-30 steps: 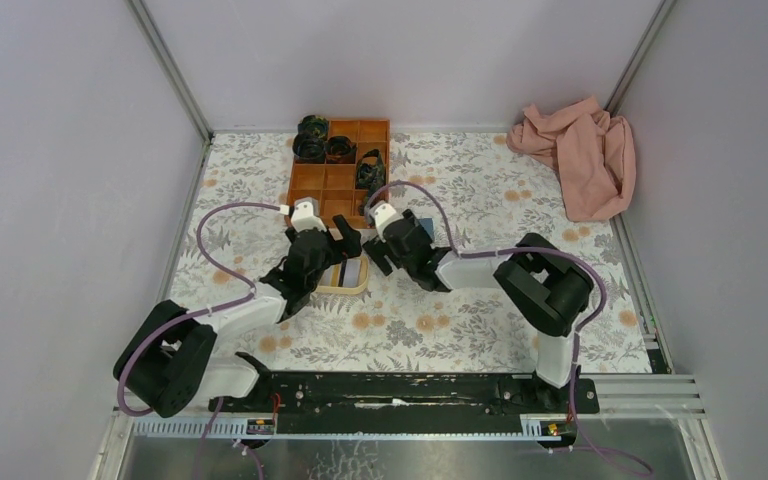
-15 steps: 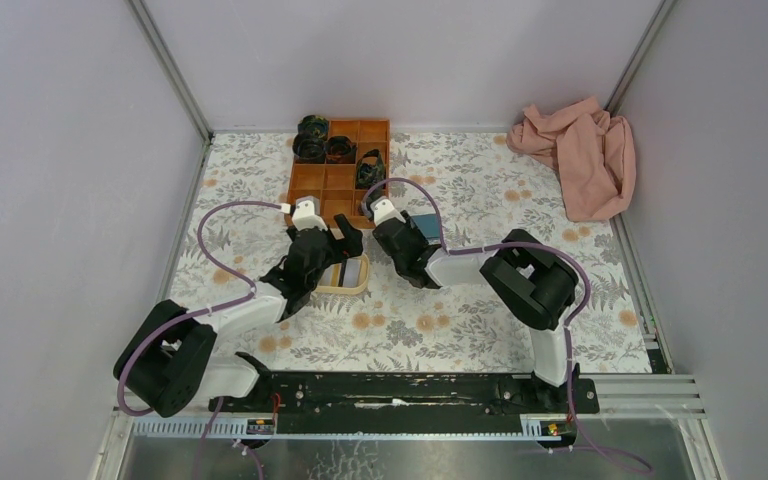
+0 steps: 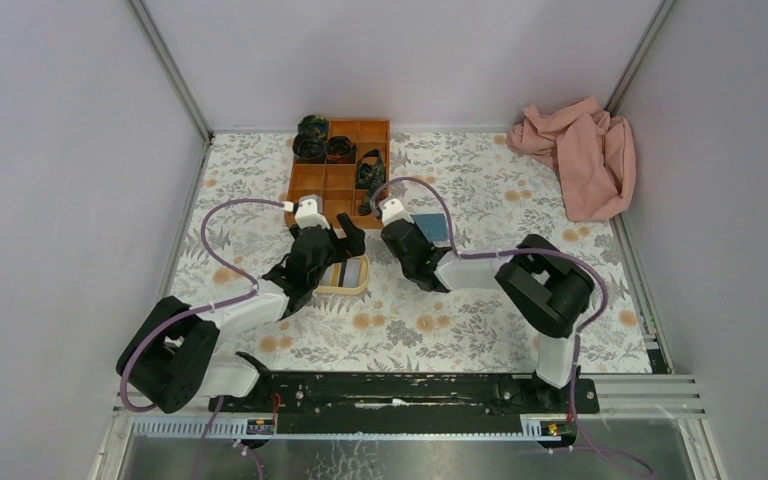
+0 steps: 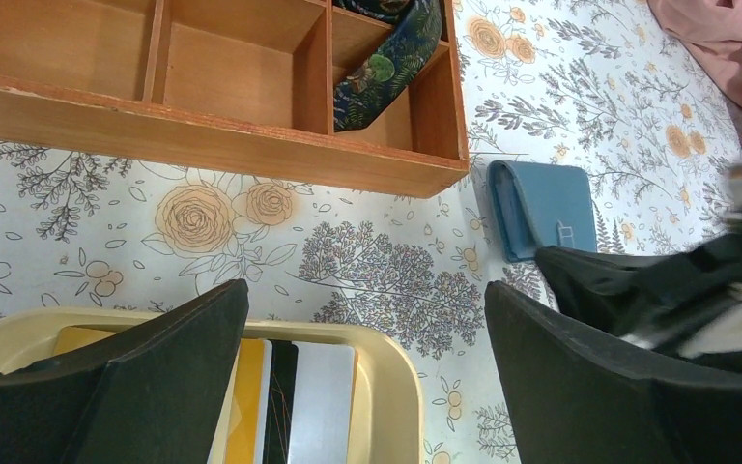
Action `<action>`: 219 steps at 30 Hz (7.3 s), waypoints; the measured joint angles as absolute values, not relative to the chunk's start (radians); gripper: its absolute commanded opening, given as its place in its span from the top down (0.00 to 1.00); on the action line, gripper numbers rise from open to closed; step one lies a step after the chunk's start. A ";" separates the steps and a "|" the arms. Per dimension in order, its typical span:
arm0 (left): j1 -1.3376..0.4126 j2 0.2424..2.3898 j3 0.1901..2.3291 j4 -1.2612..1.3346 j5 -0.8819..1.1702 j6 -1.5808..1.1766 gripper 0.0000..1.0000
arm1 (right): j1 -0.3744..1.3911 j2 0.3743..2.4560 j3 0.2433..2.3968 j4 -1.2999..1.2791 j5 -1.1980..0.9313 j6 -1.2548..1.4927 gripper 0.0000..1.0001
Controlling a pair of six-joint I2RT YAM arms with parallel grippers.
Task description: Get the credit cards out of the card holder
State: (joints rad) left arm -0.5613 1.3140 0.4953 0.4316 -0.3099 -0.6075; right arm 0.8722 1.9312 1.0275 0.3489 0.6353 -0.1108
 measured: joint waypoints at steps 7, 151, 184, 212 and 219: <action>-0.561 1.315 0.495 0.431 -0.298 -0.607 0.00 | 0.870 1.698 0.943 0.340 0.601 -0.051 1.00; -0.606 1.335 0.544 0.410 -0.267 -0.566 0.01 | 0.593 1.778 1.090 -0.162 0.318 0.445 0.46; -0.616 1.320 0.544 0.409 -0.276 -0.565 0.01 | 0.682 1.665 0.947 -0.112 0.491 0.446 1.00; -0.616 1.347 0.544 0.407 -0.270 -0.566 0.01 | 0.854 1.358 0.873 -0.124 0.424 0.398 1.00; -0.616 1.347 0.544 0.407 -0.270 -0.566 0.01 | 1.032 1.340 0.793 -0.142 0.421 0.504 1.00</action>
State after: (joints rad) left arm -0.6155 1.3472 0.5442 0.4068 -0.2695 -0.5655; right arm 1.0325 1.3396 0.7933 -0.1417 0.4213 0.5037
